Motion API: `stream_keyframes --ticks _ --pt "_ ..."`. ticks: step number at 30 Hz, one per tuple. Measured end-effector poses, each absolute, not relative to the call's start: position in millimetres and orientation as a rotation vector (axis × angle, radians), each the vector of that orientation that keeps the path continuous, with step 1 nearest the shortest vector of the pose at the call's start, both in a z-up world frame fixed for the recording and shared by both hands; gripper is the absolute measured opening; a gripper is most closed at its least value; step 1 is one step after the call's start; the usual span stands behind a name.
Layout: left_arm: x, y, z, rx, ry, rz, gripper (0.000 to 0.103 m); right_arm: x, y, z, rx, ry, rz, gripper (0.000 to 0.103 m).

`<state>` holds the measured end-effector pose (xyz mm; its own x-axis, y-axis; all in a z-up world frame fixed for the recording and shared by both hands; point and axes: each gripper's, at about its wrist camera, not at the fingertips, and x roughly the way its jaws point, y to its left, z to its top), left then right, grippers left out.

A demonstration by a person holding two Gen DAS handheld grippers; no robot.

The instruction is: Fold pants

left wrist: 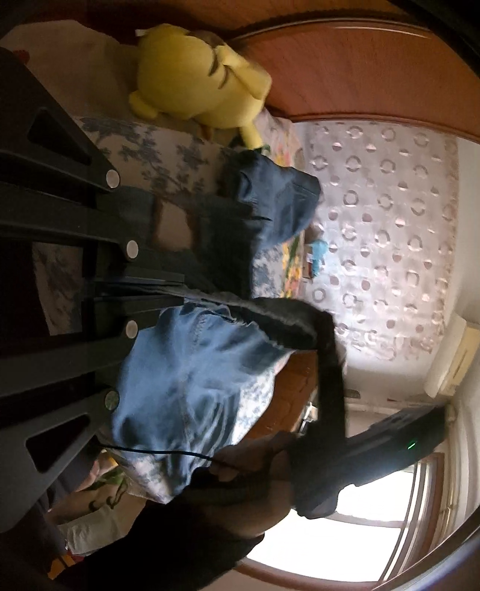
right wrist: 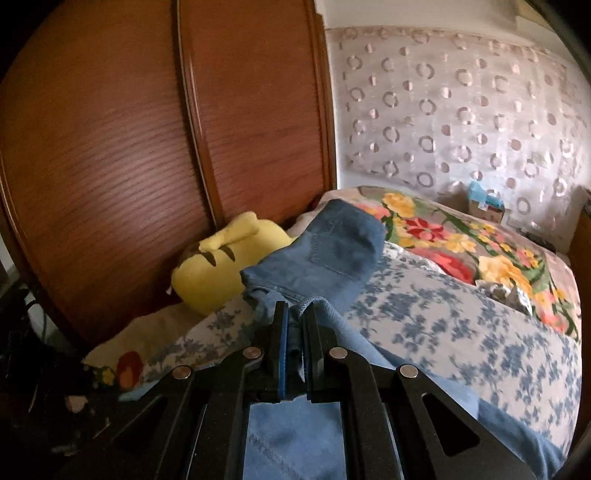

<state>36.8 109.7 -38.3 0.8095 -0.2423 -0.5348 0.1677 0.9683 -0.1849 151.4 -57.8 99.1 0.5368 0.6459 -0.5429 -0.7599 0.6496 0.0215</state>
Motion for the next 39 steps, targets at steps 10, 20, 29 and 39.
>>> stream_keyframes --ticks 10,20,29,39 --pt "38 128 -67 -0.160 0.651 -0.193 0.005 177 -1 73 -0.245 0.632 0.834 0.007" --pt "40 129 -78 -0.154 0.695 -0.169 0.005 165 -16 77 -0.210 0.602 0.770 0.034" --pt "43 130 -74 -0.170 0.682 -0.148 0.032 131 -109 72 -0.274 0.575 0.656 0.034" --pt "54 116 -59 -0.143 0.612 -0.148 0.034 111 -187 26 -0.206 0.638 0.561 0.046"
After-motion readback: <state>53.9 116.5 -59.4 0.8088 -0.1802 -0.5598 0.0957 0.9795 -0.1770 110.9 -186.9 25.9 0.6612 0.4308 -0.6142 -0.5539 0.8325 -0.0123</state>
